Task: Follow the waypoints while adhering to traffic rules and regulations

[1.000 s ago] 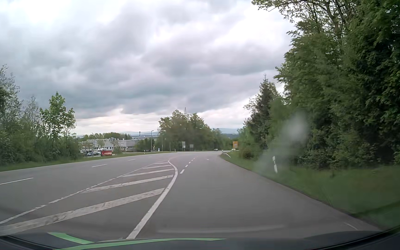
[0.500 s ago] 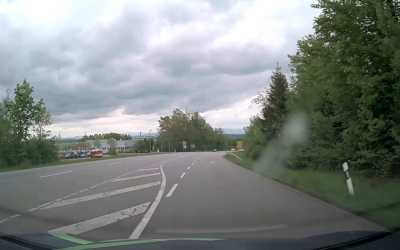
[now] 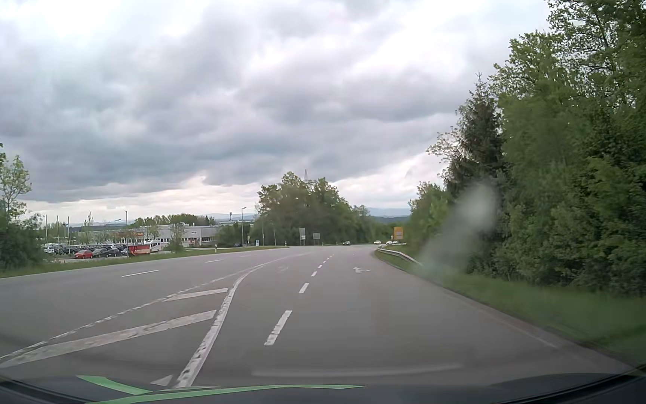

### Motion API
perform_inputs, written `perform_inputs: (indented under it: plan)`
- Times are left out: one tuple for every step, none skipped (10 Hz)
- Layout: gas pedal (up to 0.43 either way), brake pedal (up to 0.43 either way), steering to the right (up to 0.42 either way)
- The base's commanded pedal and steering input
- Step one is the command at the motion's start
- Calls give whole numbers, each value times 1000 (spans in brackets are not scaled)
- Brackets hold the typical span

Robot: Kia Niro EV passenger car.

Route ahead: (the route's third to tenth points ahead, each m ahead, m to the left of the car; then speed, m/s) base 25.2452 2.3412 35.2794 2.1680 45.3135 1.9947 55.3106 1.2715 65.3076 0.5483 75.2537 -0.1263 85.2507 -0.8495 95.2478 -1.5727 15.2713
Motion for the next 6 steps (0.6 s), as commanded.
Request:
perform_inputs:
  plan:
    - [0, 55, -11]
    - [0, 67, -11]
    - [0, 73, -10]
    - [0, 79, -10]
    - [0, 79, -8]
    - [0, 85, -5]
